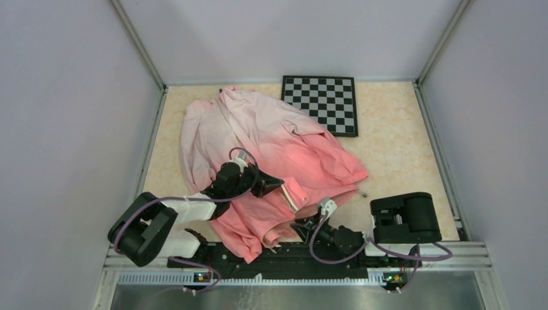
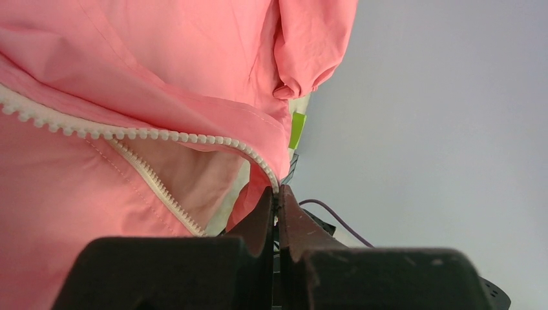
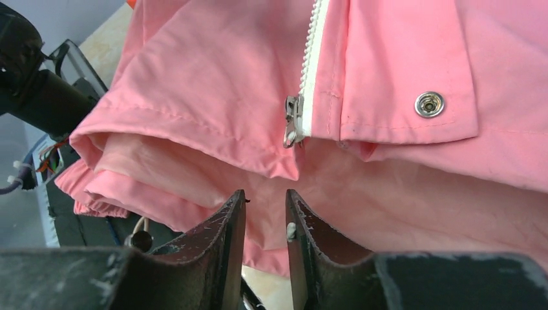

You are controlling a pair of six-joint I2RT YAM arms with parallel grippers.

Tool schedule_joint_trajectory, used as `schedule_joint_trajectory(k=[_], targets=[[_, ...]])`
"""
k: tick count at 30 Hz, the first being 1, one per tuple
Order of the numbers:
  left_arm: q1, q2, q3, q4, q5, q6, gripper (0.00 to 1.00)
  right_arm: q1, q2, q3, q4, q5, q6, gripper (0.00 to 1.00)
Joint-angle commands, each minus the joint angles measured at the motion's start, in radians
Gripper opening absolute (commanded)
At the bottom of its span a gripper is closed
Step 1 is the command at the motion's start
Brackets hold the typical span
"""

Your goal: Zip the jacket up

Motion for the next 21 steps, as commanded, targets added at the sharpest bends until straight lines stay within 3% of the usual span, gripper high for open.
schedule_joint_trajectory(k=[1,8,21], targets=[[0.005,-0.042,0.027,-0.002,-0.008,0.027,0.00,0.027,-0.017,-0.034,0.235,0.062,-0.044,0.26],[0.005,-0.036,0.013,0.006,-0.003,0.024,0.00,0.028,0.016,-0.013,0.236,0.154,-0.052,0.17],[0.005,-0.039,0.010,0.016,0.004,0.028,0.00,0.029,0.007,0.038,0.235,0.148,-0.096,0.17]])
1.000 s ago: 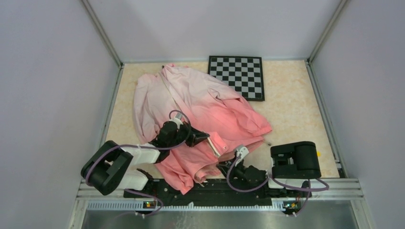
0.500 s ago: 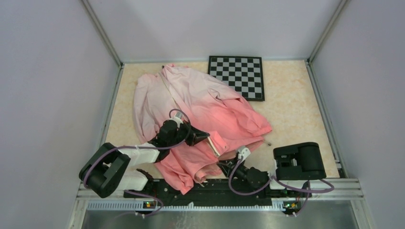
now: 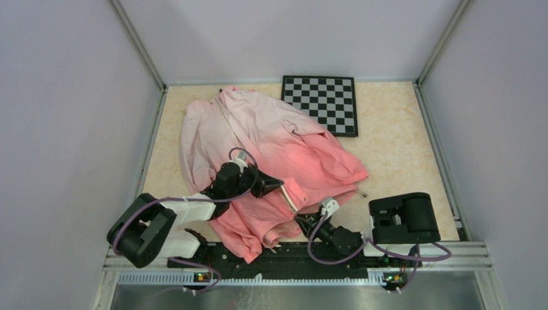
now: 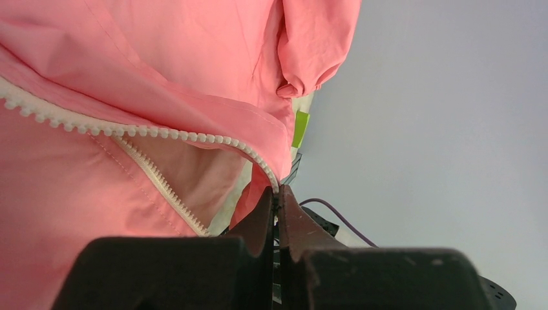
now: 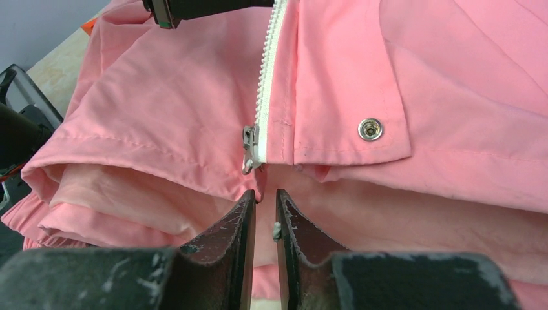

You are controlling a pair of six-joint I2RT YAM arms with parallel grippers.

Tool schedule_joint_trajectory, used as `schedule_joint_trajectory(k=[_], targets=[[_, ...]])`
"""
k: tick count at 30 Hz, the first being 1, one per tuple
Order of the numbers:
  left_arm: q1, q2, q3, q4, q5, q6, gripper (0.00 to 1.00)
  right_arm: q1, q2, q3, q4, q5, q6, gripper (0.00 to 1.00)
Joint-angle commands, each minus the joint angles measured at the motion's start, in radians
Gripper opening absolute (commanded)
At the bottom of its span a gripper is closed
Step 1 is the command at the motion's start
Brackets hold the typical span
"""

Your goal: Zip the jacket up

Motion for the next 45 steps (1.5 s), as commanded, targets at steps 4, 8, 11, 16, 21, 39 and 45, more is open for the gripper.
schedule_joint_trajectory(k=[4,8,11,16,21,39,45], targets=[[0.006,-0.015,0.009,0.052,0.009,0.013,0.00,0.014,-0.024,0.025,0.224,-0.016,-0.037,0.17],[0.006,-0.017,0.010,0.056,0.009,0.012,0.00,0.014,-0.021,0.030,0.225,0.001,-0.031,0.18],[0.006,-0.014,0.011,0.059,0.011,0.012,0.00,0.014,-0.005,0.039,0.224,0.008,-0.032,0.17],[0.006,-0.019,0.011,0.057,0.012,0.011,0.00,0.013,0.028,0.070,0.224,0.001,-0.044,0.16],[0.006,-0.026,0.009,0.052,0.008,0.011,0.00,0.013,0.054,0.085,0.223,0.007,-0.039,0.16],[0.005,-0.019,0.005,0.067,0.010,0.007,0.00,0.012,0.127,0.123,0.223,0.050,-0.043,0.14],[0.006,-0.018,-0.006,0.081,0.003,-0.001,0.00,0.011,0.088,0.115,0.223,0.049,-0.041,0.07]])
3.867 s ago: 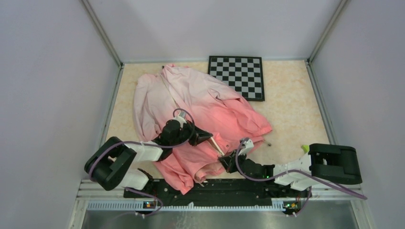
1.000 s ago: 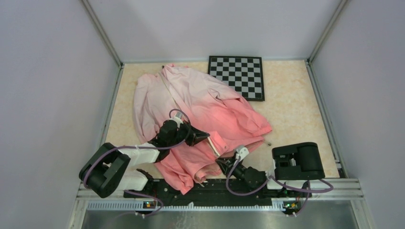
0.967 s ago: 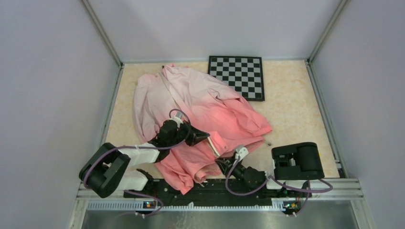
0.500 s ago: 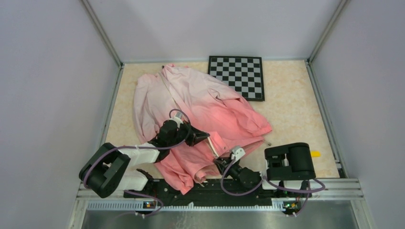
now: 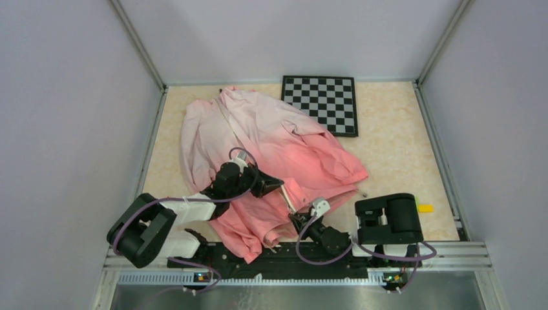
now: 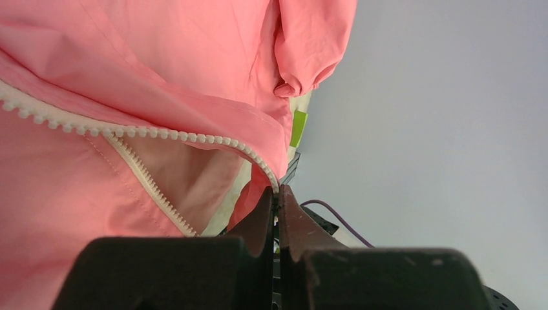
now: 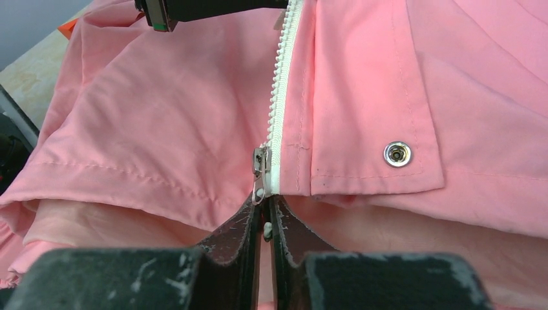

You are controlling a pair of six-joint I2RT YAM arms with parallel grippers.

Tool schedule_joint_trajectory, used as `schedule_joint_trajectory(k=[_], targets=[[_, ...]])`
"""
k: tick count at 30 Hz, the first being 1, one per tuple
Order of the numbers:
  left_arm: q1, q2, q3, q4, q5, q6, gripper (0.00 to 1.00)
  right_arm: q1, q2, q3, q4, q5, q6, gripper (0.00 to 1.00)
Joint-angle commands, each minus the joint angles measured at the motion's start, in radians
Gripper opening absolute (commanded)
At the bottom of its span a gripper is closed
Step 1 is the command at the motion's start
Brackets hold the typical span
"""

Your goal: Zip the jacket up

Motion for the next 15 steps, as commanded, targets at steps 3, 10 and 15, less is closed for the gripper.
schedule_joint_trajectory(k=[3,10,15], targets=[[0.005,-0.015,-0.029,0.108,-0.014,-0.021,0.00,0.012,-0.071,-0.027,0.218,0.012,0.042,0.00],[0.006,-0.017,-0.067,0.178,-0.043,-0.055,0.00,0.011,-0.090,-0.095,0.218,0.078,0.193,0.00],[0.005,-0.032,-0.086,0.175,-0.071,-0.049,0.00,0.013,-0.150,-0.106,0.220,0.008,0.155,0.00]])
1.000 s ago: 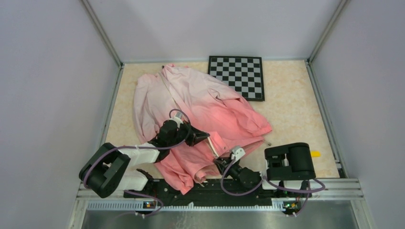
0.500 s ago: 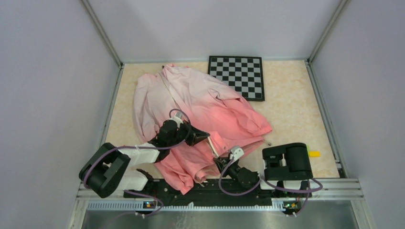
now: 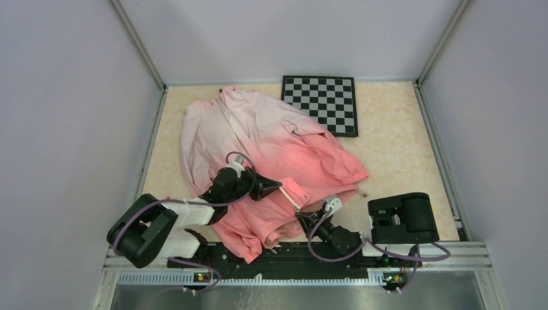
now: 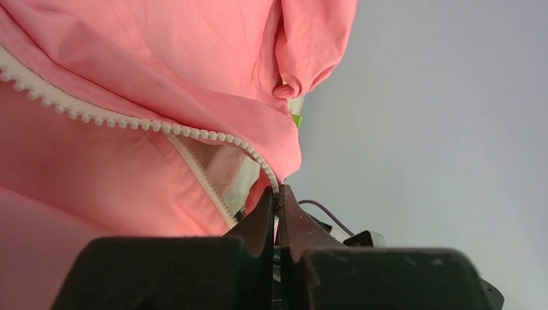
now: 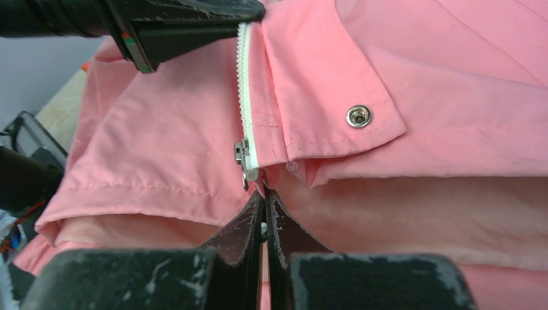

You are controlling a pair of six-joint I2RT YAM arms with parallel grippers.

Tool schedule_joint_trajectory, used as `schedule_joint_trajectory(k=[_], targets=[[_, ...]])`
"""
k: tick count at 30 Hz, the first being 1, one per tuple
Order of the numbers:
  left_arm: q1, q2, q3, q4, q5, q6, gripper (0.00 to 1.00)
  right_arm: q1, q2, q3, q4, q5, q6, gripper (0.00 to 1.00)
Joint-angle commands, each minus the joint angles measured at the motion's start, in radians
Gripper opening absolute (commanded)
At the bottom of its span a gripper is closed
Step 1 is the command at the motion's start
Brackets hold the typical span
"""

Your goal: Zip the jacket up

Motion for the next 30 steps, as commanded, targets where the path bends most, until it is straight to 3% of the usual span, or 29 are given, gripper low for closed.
schedule_joint_trajectory(k=[1,5,12,18,23,30], targets=[[0.005,-0.032,-0.023,0.074,-0.057,-0.001,0.00,0.014,-0.083,-0.025,0.220,-0.029,0.008,0.00],[0.005,-0.021,-0.034,0.077,-0.070,0.008,0.00,0.013,-0.150,-0.039,0.219,-0.082,-0.048,0.00],[0.005,-0.023,-0.085,0.143,-0.083,0.020,0.00,0.011,-0.207,-0.096,0.218,-0.051,-0.006,0.00],[0.005,-0.013,-0.175,0.351,-0.107,0.033,0.00,-0.054,-0.221,-0.133,0.218,-0.095,0.142,0.00],[0.003,0.009,-0.183,0.390,-0.098,0.113,0.00,-0.091,-0.245,-0.133,0.218,-0.133,0.193,0.00],[-0.001,0.145,-0.212,0.603,-0.085,0.135,0.00,-0.144,-0.314,-0.152,0.218,-0.164,0.232,0.00]])
